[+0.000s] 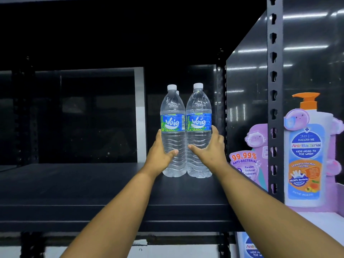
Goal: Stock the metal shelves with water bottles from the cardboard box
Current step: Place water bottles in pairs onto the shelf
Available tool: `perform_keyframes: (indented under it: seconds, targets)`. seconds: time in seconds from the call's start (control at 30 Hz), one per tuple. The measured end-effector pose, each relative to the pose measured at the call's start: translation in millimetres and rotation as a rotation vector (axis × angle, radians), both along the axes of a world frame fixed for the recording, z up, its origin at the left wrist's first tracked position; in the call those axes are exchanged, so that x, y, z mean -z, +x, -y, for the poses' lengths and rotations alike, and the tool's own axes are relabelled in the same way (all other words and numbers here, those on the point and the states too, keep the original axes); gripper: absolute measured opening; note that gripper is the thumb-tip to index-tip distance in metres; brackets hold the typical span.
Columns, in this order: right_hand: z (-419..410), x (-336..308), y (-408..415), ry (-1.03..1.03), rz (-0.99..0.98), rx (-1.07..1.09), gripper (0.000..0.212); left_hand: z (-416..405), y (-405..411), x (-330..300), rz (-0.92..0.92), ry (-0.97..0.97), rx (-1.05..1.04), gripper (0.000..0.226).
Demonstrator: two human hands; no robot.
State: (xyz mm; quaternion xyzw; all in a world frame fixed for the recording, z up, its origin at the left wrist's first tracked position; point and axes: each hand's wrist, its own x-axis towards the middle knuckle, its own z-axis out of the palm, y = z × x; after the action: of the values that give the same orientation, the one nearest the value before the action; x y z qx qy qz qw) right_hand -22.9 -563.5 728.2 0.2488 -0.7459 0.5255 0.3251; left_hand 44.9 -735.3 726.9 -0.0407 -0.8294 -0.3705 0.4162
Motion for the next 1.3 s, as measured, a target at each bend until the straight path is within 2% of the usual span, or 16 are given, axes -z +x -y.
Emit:
perform_keyframes:
  seconds: [0.13, 0.3, 0.6, 1.3]
  targets:
    - [-1.1, -1.4, -0.1, -0.011, -0.010, 0.003, 0.102, -1.0, -0.3, 1.1, 0.019, 0.040, 0.024, 0.096]
    - [-1.8, -1.5, -0.4, -0.021, -0.036, 0.010, 0.099, -3.4, -4.1, 1.3, 0.017, 0.016, -0.099, 0.104]
    - [-3.0, -3.3, -4.6, -0.026, -0.019, 0.045, 0.095, -1.9, -1.8, -2.2, -0.069, -0.013, -0.027, 0.085]
    - [-9.3, 0.1, -10.2, 0.044, 0.027, -0.028, 0.099, -9.5, 3.7, -1.1, -0.091, -0.013, -0.010, 0.082]
